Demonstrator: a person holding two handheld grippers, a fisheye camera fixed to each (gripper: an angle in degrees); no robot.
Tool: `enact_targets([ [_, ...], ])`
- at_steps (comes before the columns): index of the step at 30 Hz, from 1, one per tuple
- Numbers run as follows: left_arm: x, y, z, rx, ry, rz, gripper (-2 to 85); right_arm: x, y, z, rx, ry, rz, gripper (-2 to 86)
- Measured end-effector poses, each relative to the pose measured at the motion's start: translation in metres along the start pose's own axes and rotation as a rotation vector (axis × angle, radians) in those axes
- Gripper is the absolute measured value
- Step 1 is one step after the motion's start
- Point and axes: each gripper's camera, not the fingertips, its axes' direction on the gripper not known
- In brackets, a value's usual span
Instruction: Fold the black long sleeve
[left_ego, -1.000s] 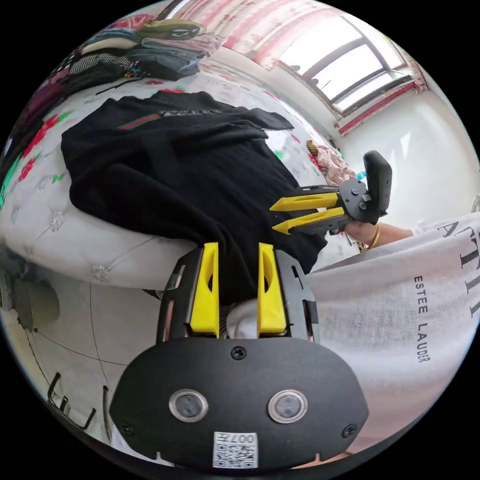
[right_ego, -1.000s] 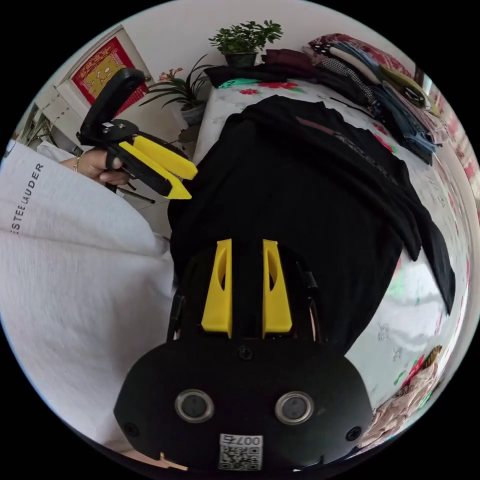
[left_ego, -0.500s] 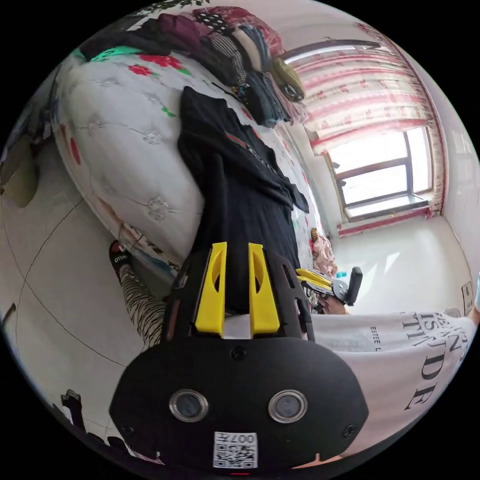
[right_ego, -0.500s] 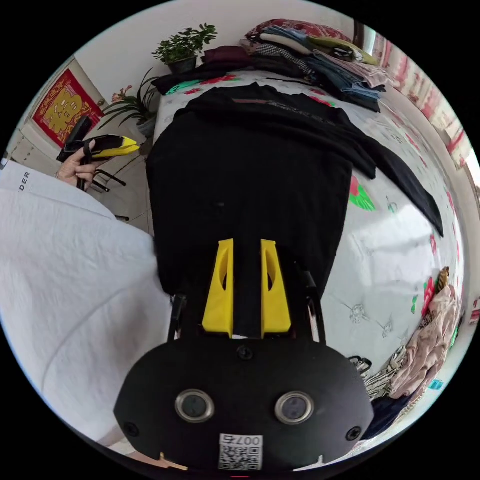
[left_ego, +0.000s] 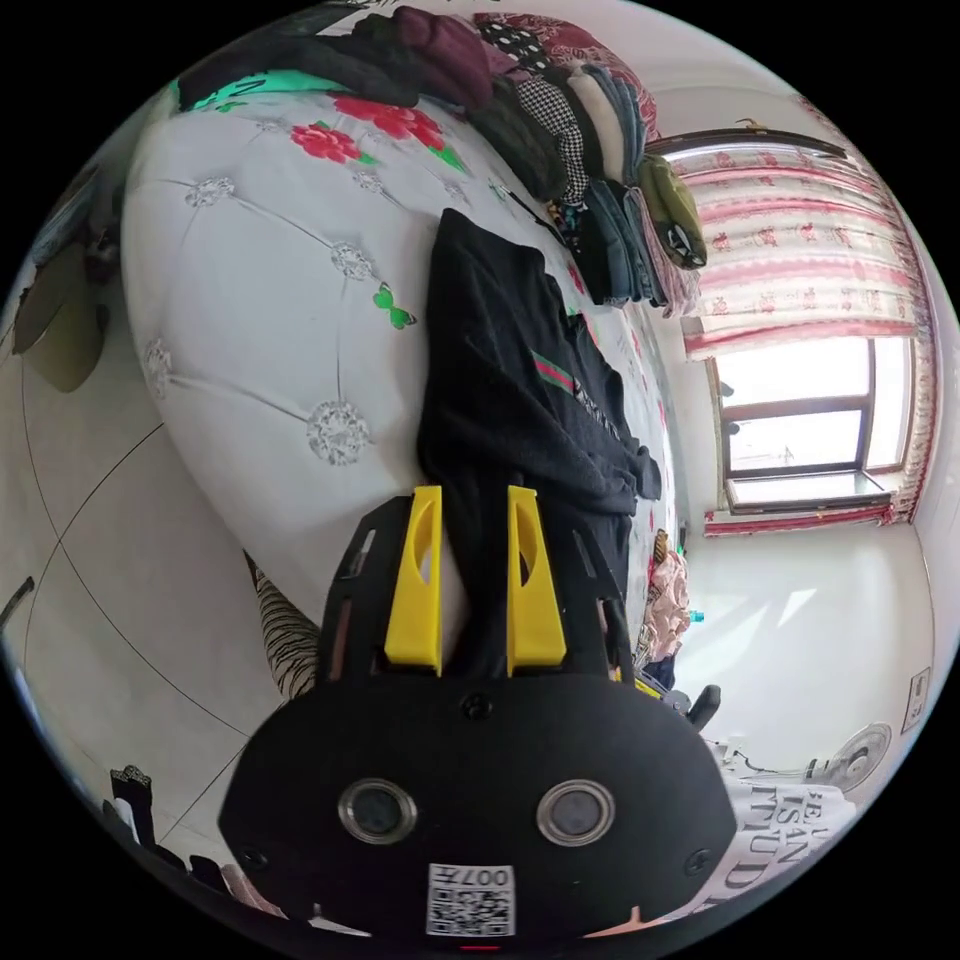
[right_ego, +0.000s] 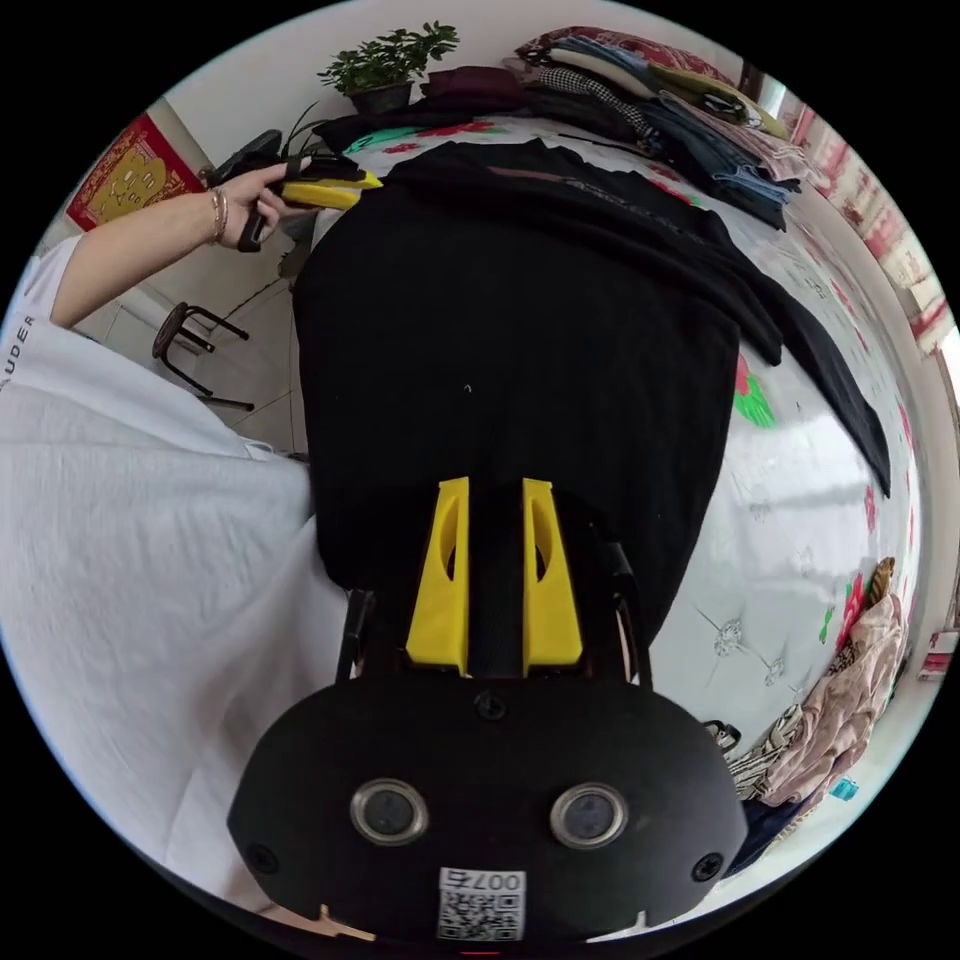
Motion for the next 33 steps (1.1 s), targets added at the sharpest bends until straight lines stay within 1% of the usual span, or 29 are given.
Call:
enact_targets([
  [1,0.004,-0.005,0.006,-0.027,-0.014,0.003,2.7,-0.003,-0.002,0.0,0.0,0.013,-0.004,6.3],
  [3,0.013,-0.013,0.011,-0.089,-0.087,0.035,0.6,-0.013,-0.003,0.001,0.01,0.054,-0.066,5.7],
  [5,0.029,-0.022,-0.006,-0.087,-0.184,0.157,0.0,-0.017,-0.001,0.001,0.013,0.072,-0.122,5.2],
  [7,0.051,-0.028,-0.04,-0.105,-0.405,0.404,-0.1,-0.017,0.0,0.001,0.012,0.065,-0.139,4.8],
  [9,0.047,-0.028,-0.055,-0.162,-0.415,0.463,0.3,-0.014,-0.002,0.001,0.014,0.027,-0.124,4.4],
  [11,0.026,-0.023,-0.064,-0.173,-0.396,0.376,1.0,-0.014,-0.004,0.002,0.012,0.015,-0.119,4.0],
  [12,0.013,-0.014,-0.068,-0.149,-0.41,0.314,2.3,-0.015,-0.005,0.003,0.008,0.017,-0.123,3.7],
  [14,-0.001,0.008,-0.069,-0.133,-0.384,0.271,6.0,-0.015,-0.005,0.002,0.001,0.011,-0.115,3.2],
  [16,-0.007,0.049,-0.067,-0.105,-0.282,0.251,9.1,-0.01,-0.003,0.001,-0.002,-0.026,-0.075,2.5],
  [18,-0.003,0.085,-0.066,-0.065,-0.258,0.242,9.6,0.006,0.004,-0.008,-0.011,-0.126,0.004,1.6],
  [19,0.003,0.108,-0.064,-0.051,-0.241,0.25,9.0,0.01,0.008,-0.012,0.005,-0.143,0.02,1.3],
  [20,0.007,0.119,-0.062,-0.051,-0.236,0.256,8.7,0.019,0.021,-0.023,0.064,-0.126,0.066,1.1],
  [21,0.016,0.139,-0.058,-0.062,-0.237,0.27,8.7,0.028,0.037,-0.033,0.117,-0.068,0.11,1.0],
  [23,0.03,0.162,-0.048,-0.102,-0.258,0.302,8.7,0.037,0.06,-0.038,0.13,0.04,0.134,1.1],
  [24,0.039,0.174,-0.042,-0.134,-0.283,0.328,8.8,0.041,0.072,-0.029,0.064,0.092,0.127,1.3],
  [25,0.046,0.182,-0.037,-0.164,-0.304,0.345,8.8,0.043,0.077,-0.022,0.014,0.105,0.119,1.5],
  [26,0.048,0.184,-0.035,-0.178,-0.314,0.344,8.8,0.044,0.086,-0.006,-0.083,0.097,0.101,1.8],
  [27,0.052,0.187,-0.035,-0.194,-0.328,0.328,8.9,0.043,0.093,-0.013,0.021,0.099,0.102,2.3],
  [29,0.059,0.186,-0.043,-0.169,-0.335,0.321,9.4,0.044,0.091,-0.021,0.076,0.109,0.125,3.5],
  [32,0.074,0.18,-0.059,-0.122,-0.366,0.357,9.3,0.047,0.075,-0.038,0.268,0.127,0.142,5.9],
  [33,0.079,0.174,-0.063,-0.122,-0.39,0.375,9.2,0.051,0.06,-0.04,0.294,0.136,0.136,6.7],
])
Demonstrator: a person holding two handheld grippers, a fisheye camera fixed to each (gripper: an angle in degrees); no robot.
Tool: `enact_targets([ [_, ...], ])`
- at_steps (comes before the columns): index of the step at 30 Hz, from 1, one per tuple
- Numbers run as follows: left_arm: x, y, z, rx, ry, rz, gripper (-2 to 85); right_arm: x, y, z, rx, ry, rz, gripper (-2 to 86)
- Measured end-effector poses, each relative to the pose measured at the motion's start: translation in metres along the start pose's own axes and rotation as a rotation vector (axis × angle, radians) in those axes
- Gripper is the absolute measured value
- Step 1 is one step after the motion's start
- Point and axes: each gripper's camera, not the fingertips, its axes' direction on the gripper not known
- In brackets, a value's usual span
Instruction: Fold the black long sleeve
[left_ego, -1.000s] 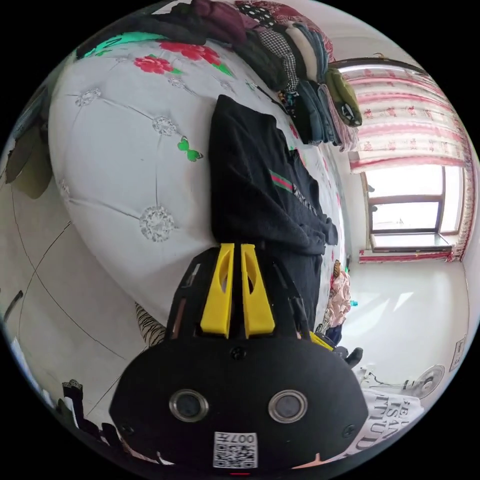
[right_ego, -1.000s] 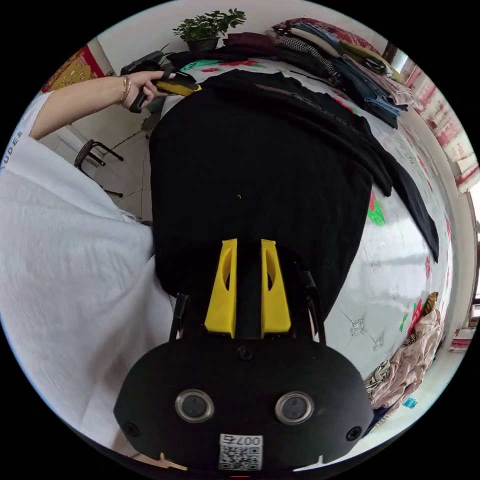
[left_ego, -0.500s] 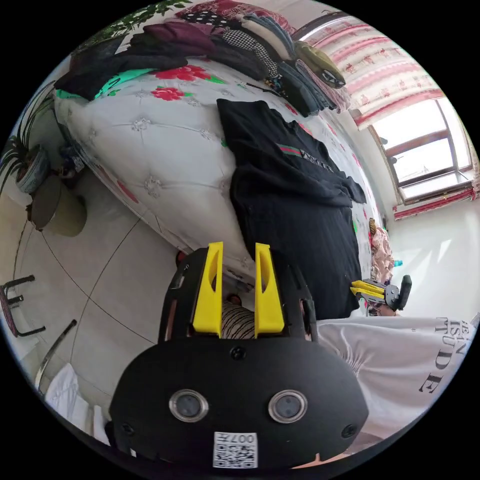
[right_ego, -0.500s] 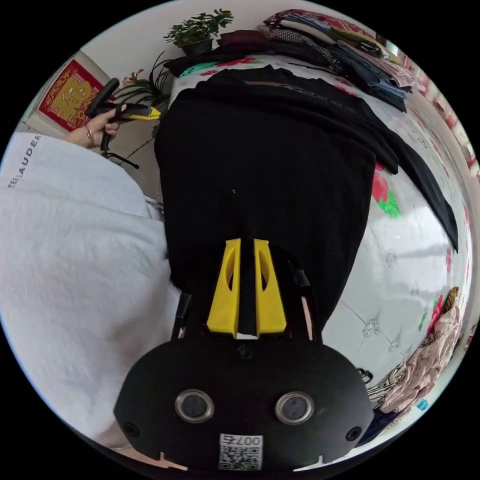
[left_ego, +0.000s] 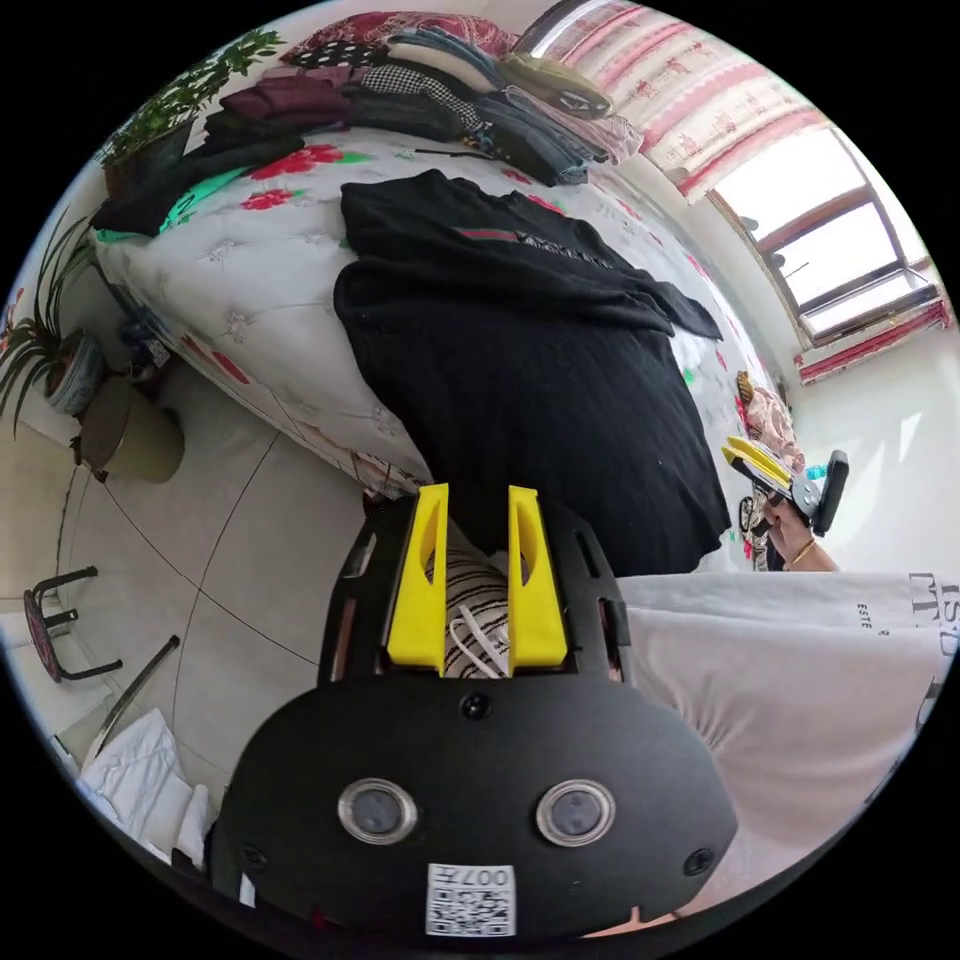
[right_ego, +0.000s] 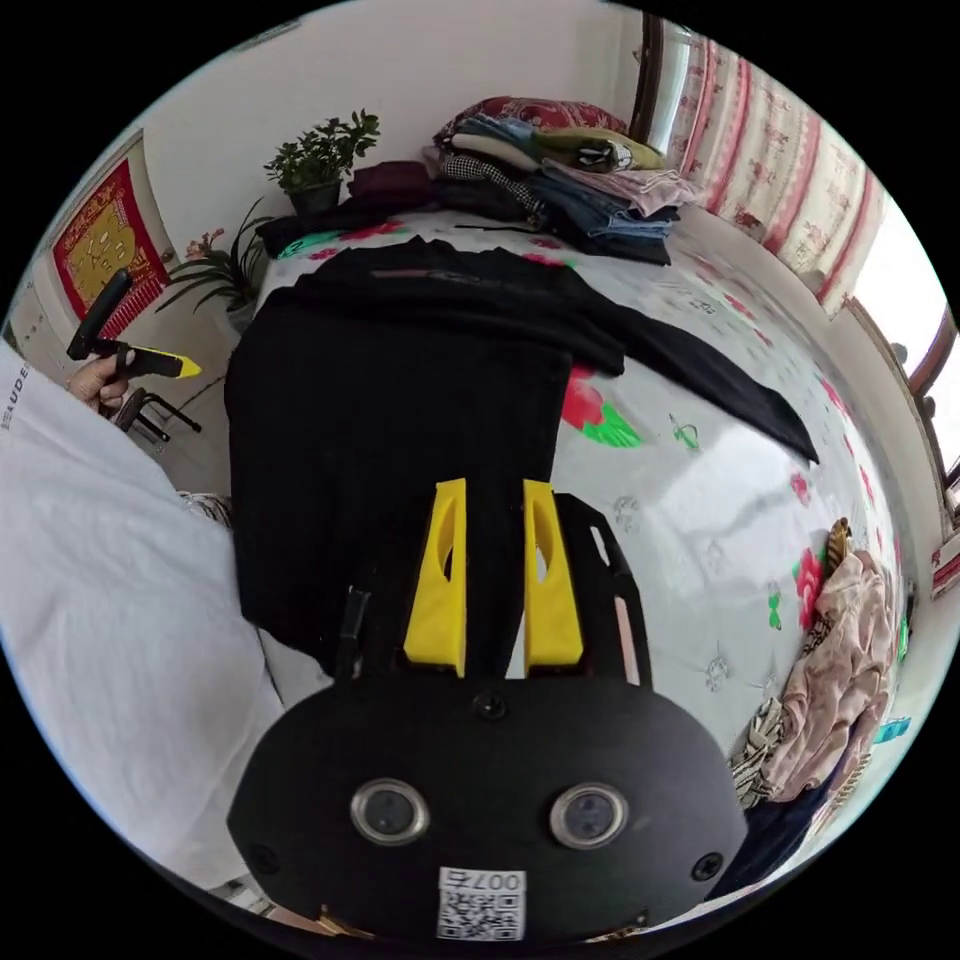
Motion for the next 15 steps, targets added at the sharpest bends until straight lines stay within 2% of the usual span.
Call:
enact_targets([
  [7,-0.007,-0.047,-0.027,0.008,-0.055,0.069,8.5,0.016,-0.108,0.025,0.048,0.099,-0.107,8.3],
  [11,-0.018,-0.074,-0.025,-0.008,-0.063,0.075,8.8,0.049,-0.173,0.059,-0.035,0.117,-0.129,8.4],
  [15,-0.034,-0.107,-0.036,0.059,-0.052,0.037,9.9,0.085,-0.219,0.105,-0.155,0.093,-0.183,8.0],
])
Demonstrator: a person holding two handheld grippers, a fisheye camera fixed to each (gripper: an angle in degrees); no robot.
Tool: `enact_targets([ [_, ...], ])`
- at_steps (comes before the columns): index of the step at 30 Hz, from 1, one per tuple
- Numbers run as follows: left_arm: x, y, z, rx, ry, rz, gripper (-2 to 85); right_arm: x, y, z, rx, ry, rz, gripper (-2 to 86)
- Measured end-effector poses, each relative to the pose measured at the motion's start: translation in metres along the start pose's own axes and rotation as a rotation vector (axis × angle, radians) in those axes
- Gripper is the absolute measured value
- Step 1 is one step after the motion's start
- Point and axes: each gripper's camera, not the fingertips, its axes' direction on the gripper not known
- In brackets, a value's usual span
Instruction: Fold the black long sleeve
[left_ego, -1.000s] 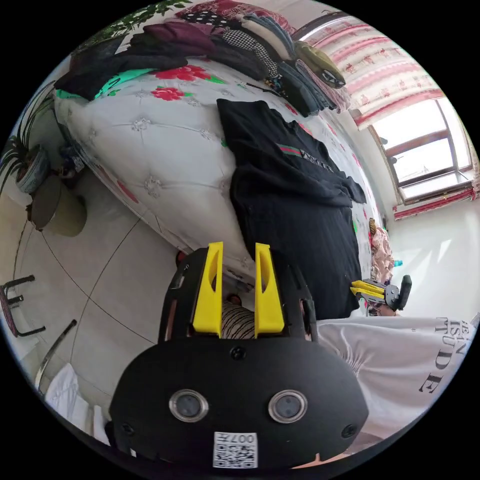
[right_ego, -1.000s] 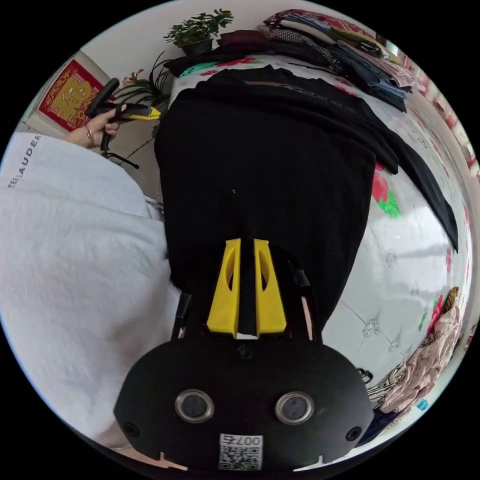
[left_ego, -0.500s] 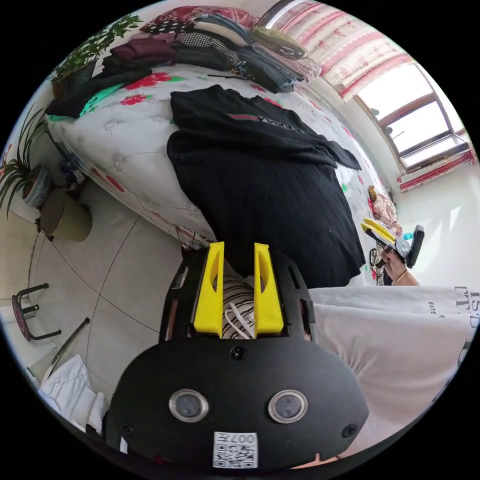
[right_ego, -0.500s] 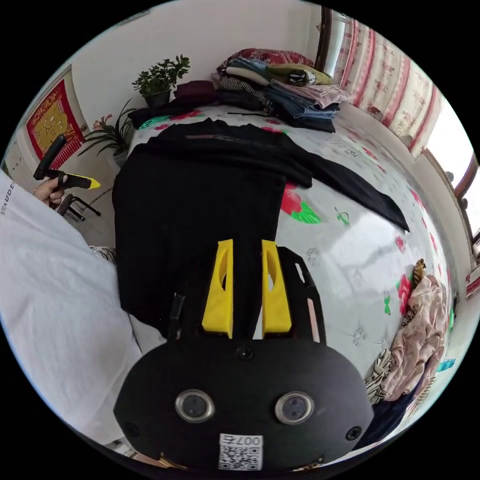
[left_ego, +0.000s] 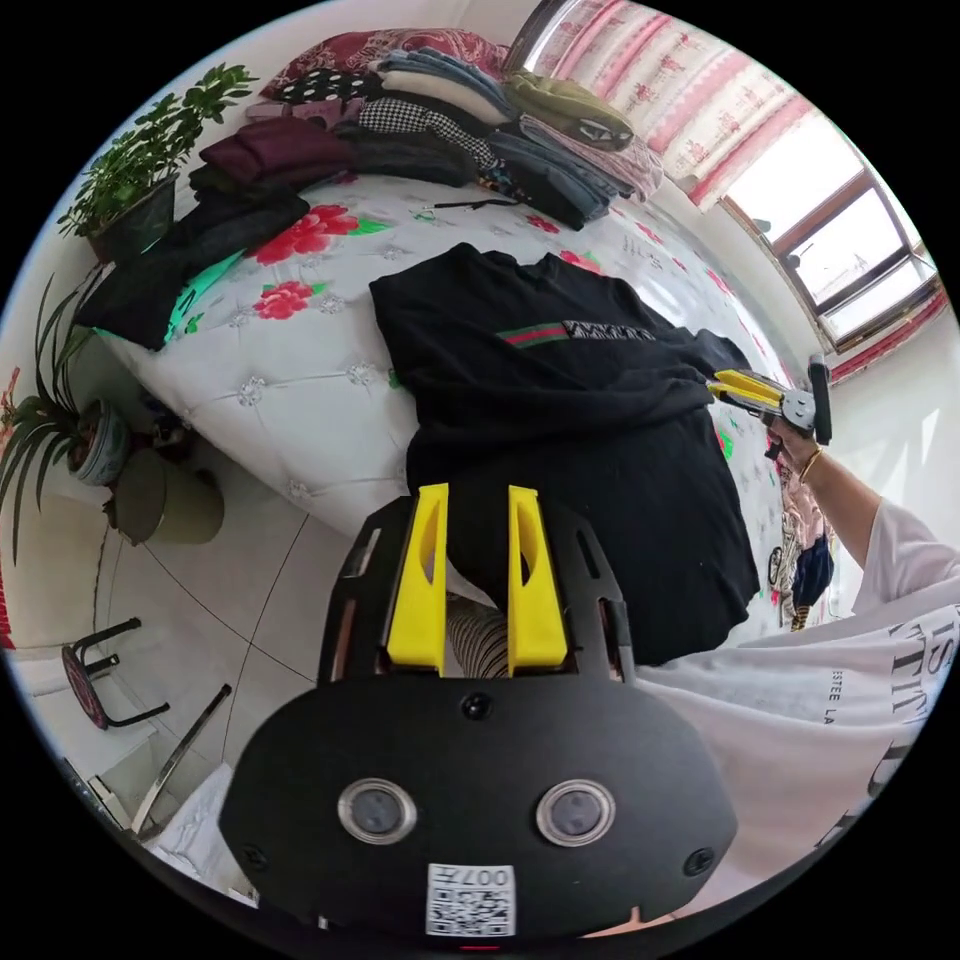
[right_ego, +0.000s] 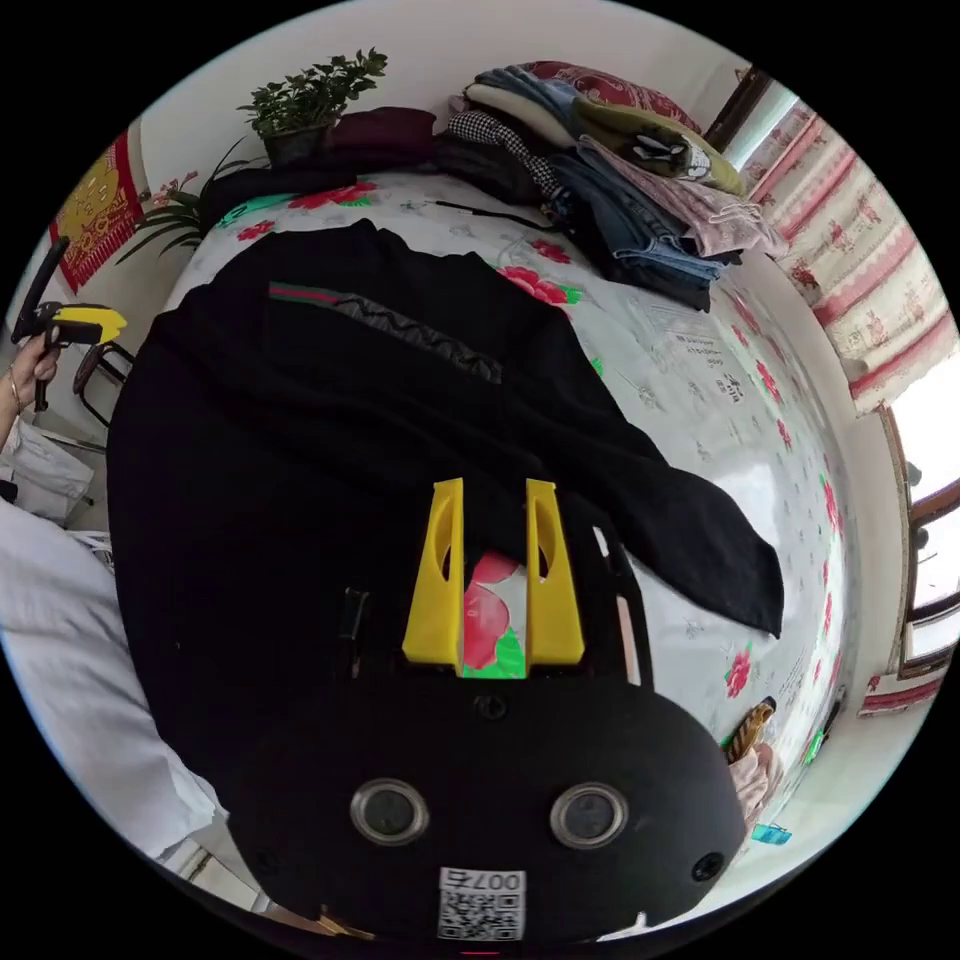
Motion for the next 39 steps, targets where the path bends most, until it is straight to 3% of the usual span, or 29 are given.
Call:
enact_targets([
  [8,0.013,-0.057,0.03,-0.079,-0.01,0.243,14.2,0.053,-0.041,0.047,-0.2,-0.243,-0.01,2.5],
  [10,0.017,-0.066,0.058,-0.188,-0.059,0.278,12.4,0.055,-0.044,0.036,-0.198,-0.231,-0.043,1.4],
  [13,0.023,-0.065,0.062,-0.182,-0.135,0.298,9.1,0.051,-0.041,-0.009,-0.086,-0.167,-0.082,0.5],
  [19,0.002,-0.048,0.031,-0.101,-0.045,0.204,1.6,0.019,0.016,-0.124,0.237,-0.073,-0.065,0.1],
  [24,-0.02,-0.041,0.014,-0.074,0.132,0.027,4.2,-0.025,0.08,-0.042,-0.14,-0.393,-0.001,0.0],
  [29,-0.005,-0.027,0.0,-0.05,0.139,0.009,5.5,-0.087,0.096,-0.029,-0.161,-0.346,-0.089,0.2],
  [39,0.028,-0.01,-0.006,-0.103,0.066,0.039,8.4,-0.077,0.103,-0.026,-0.163,-0.342,-0.04,4.0],
])
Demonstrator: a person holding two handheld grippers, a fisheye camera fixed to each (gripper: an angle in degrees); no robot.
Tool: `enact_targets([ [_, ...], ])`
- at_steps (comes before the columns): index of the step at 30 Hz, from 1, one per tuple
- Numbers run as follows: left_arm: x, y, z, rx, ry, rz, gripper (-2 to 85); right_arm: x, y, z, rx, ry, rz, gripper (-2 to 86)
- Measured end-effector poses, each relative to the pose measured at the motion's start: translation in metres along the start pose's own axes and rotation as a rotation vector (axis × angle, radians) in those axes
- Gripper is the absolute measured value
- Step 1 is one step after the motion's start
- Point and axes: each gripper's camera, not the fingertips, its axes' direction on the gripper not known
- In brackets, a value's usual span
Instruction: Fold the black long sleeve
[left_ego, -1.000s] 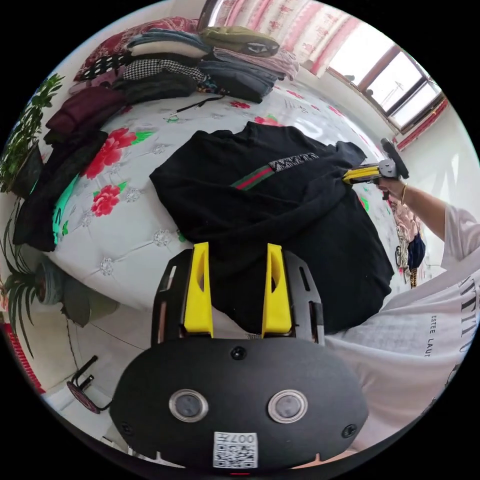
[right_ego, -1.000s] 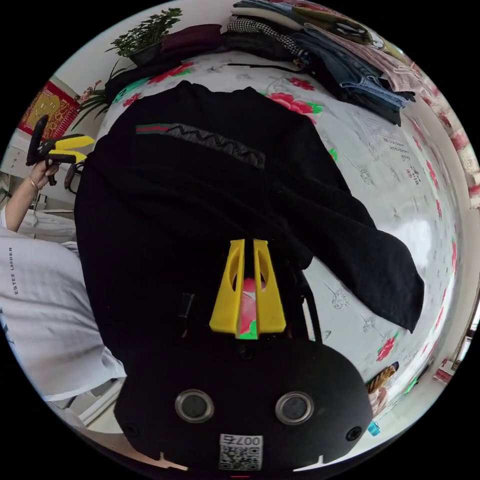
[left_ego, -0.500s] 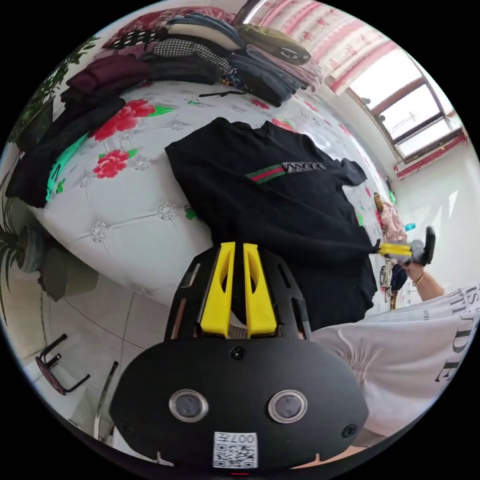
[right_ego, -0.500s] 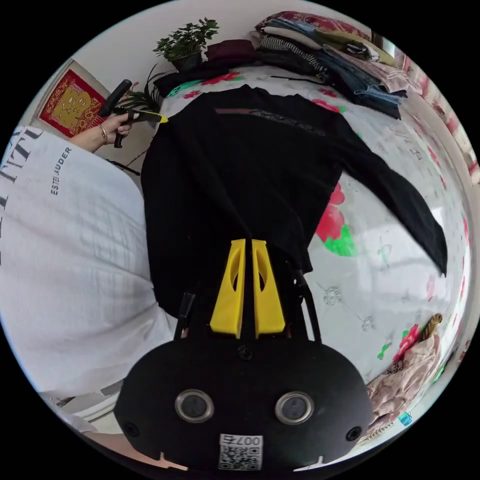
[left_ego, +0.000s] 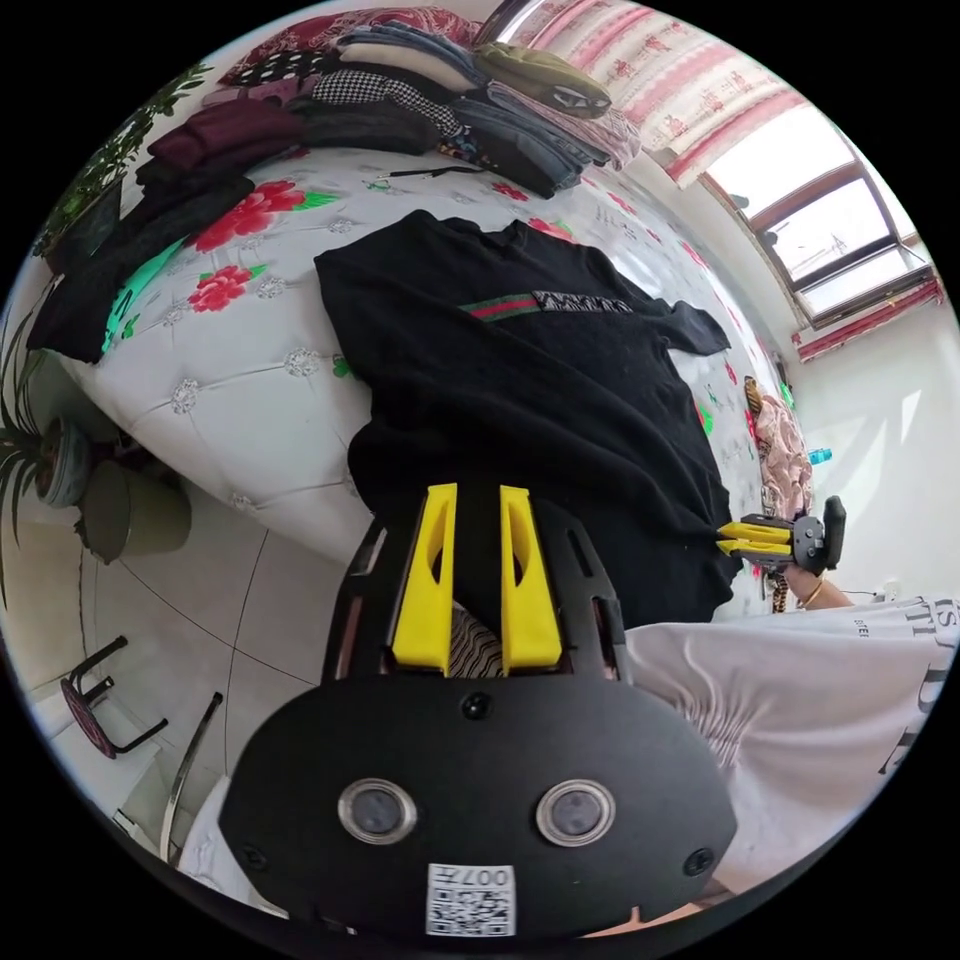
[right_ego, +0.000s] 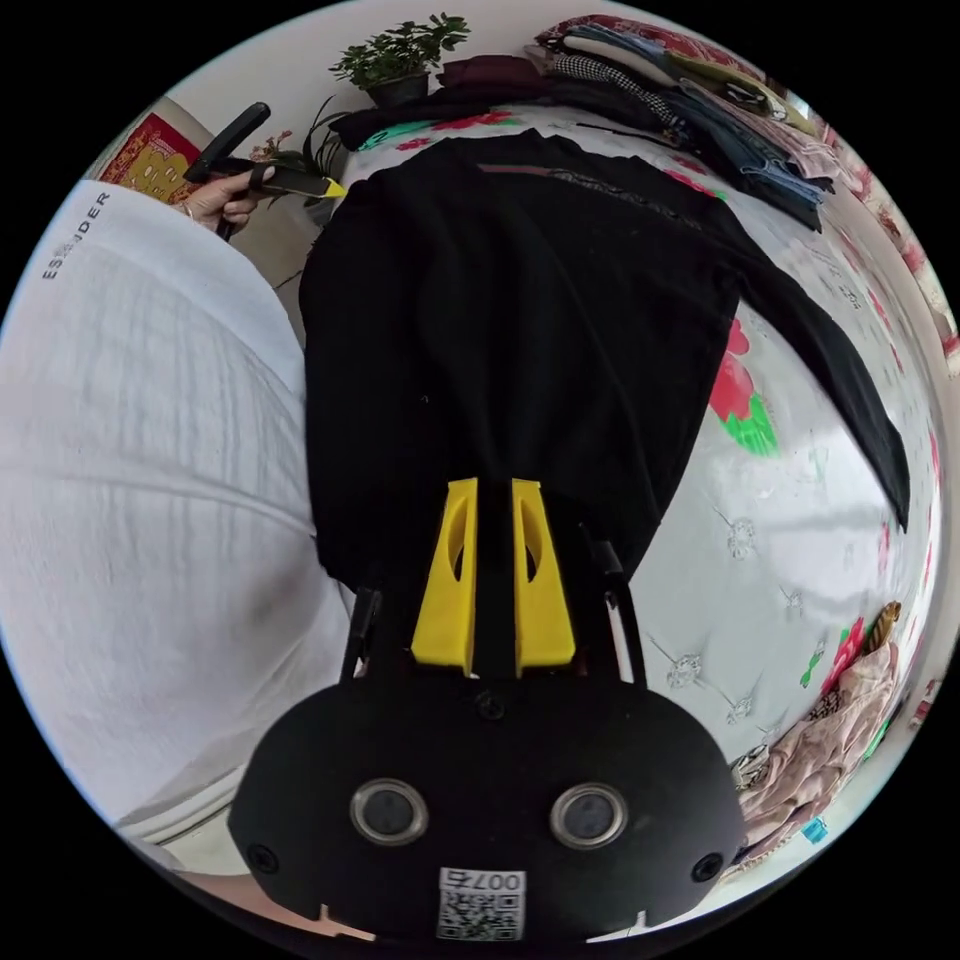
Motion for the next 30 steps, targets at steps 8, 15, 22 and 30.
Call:
enact_targets([
  [8,-0.006,-0.035,0.0,-0.013,-0.14,0.012,11.4,-0.015,0.002,-0.01,0.062,0.084,0.001,7.4],
  [15,-0.008,-0.052,0.013,-0.09,-0.154,0.137,11.3,0.027,-0.015,-0.024,0.178,0.135,0.287,7.3],
  [22,-0.01,-0.043,-0.015,0.018,-0.173,0.182,12.3,0.058,-0.053,0.021,0.013,0.087,0.338,5.8],
  [30,-0.022,-0.066,0.009,-0.105,-0.172,0.152,4.3,0.037,-0.079,0.019,-0.073,0.16,0.218,0.4],
])
